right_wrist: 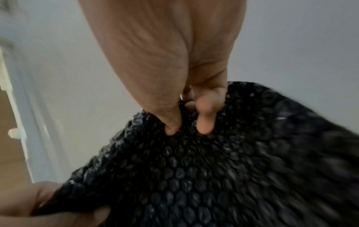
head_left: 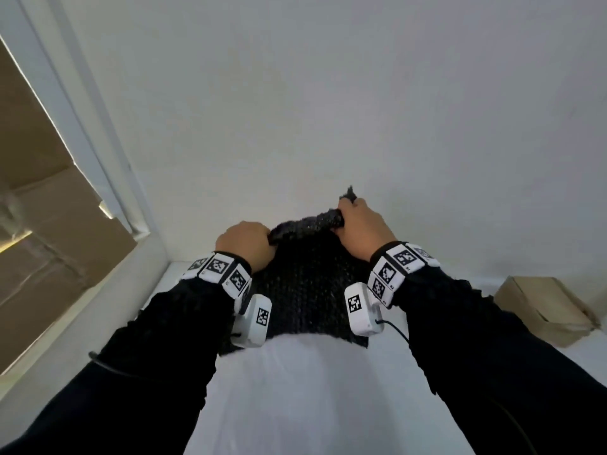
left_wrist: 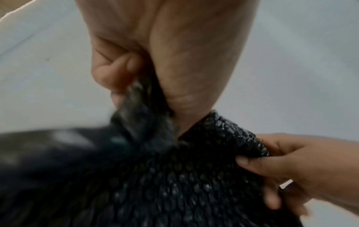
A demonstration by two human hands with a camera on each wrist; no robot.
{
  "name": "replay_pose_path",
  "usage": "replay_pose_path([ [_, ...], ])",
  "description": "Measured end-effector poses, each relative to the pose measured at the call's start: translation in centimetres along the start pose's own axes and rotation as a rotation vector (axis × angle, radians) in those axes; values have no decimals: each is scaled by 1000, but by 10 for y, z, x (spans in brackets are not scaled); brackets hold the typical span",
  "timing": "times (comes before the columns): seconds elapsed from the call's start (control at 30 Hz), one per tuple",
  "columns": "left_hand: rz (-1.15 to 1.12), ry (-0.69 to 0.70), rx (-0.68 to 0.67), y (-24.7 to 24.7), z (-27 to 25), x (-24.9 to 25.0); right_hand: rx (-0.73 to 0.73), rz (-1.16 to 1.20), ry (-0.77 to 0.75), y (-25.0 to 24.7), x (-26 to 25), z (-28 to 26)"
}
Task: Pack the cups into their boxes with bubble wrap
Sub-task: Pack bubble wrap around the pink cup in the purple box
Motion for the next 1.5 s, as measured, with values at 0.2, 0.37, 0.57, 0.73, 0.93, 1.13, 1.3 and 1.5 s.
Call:
replay_pose_path([
  [0.2,-394,112,481,-63,23,23,437,214,-17,-67,-2,15],
  [0.37,-453,242,547,-31,16,35,554,175,-112,-55,13,-9],
  [0.57,-288,251,91,99,2,31,360,-223,-252,26,27,-54],
  [0.73,-208,204,-94,154,-3,25,84,-299,-281,90,42,-59],
  [0.93,145,349,-194,173,0,46,-63,-248,-62,125,56,-36],
  [1.13,101,422,-354,182,-3,48,-62,-88,-7,140,60,-25],
  [1.3,-76,454,-227,174,-12,49,-324,87,-225,159,37,-46],
  [1.5,44,575,-245,185,-29,57,-573,-143,-315,167,26,-57],
])
Point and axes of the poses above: each hand's wrist, its own z-axis towards the middle knuckle, its own y-axis out of the palm, x = y × z, the point moved 9 cm from there along z, towards the middle knuckle, and after that the axes turned 11 degrees about x, right-handed, at the moved point
